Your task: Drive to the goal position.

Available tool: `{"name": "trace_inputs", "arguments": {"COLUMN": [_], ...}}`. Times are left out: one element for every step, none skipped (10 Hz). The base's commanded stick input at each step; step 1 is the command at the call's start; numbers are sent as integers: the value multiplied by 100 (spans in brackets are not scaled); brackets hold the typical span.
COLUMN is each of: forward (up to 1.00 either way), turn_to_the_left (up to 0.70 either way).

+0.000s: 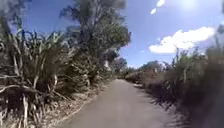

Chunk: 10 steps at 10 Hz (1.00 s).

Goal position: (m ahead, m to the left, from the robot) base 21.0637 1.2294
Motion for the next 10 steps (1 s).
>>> {"name": "trace_inputs", "arguments": {"forward": [100,100,100,100,100,100,100,100,100,100], "turn_to_the_left": [0,0,0,0,-6,-14,-22,-26,-30,0]}}
